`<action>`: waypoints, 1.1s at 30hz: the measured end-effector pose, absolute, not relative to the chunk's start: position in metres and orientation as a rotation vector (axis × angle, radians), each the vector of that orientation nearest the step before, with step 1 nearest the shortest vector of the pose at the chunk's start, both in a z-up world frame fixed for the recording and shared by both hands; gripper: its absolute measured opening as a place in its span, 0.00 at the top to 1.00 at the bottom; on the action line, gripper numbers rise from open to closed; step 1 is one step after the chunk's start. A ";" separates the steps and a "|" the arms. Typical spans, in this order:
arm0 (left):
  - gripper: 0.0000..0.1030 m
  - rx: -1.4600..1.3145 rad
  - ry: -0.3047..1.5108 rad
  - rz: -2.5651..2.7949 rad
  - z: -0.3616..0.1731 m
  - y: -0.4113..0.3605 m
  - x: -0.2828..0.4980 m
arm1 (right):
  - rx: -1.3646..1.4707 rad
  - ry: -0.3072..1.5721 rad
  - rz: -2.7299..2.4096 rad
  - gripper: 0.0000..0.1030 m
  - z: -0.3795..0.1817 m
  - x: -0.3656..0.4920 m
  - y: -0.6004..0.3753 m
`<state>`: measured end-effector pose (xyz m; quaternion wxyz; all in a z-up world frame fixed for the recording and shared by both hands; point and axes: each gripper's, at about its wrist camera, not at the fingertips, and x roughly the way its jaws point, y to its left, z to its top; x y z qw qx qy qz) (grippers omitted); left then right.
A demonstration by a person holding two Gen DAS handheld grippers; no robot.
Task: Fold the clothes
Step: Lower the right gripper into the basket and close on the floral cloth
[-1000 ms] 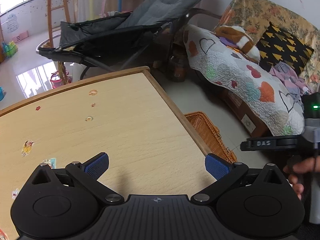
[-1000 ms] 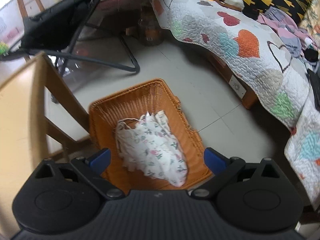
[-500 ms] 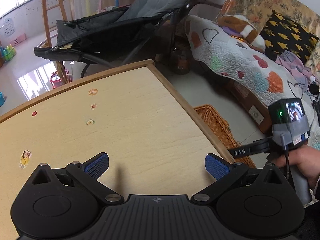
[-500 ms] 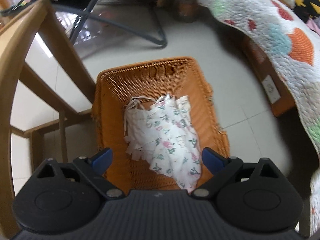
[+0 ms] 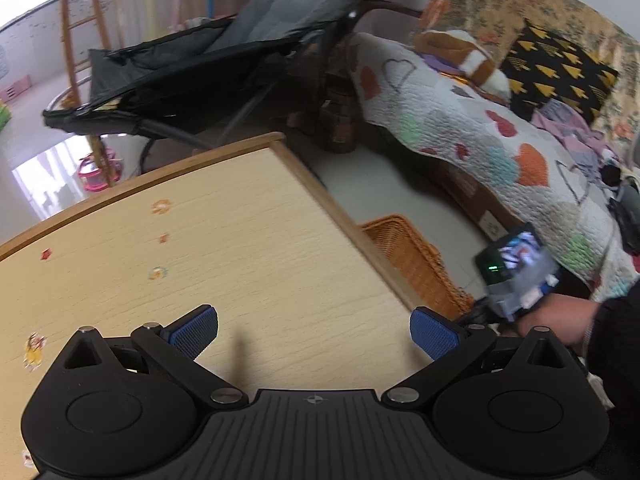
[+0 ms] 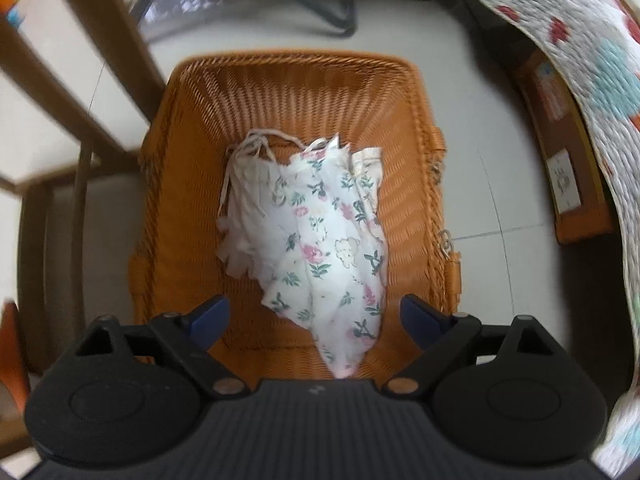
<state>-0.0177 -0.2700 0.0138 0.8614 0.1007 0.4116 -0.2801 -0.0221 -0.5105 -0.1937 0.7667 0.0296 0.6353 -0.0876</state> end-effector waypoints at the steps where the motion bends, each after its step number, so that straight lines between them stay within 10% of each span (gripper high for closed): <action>1: 0.00 0.213 0.864 -0.595 0.013 -0.272 -0.018 | 0.048 1.381 -0.180 0.10 -0.196 -0.021 -0.510; 17: 0.00 0.268 0.881 -0.666 -0.002 -0.307 -0.019 | -0.010 1.484 -0.104 0.33 -0.252 -0.008 -0.517; 33: 0.00 0.287 0.900 -0.736 -0.008 -0.333 -0.014 | -0.083 1.533 -0.080 0.34 -0.295 0.010 -0.528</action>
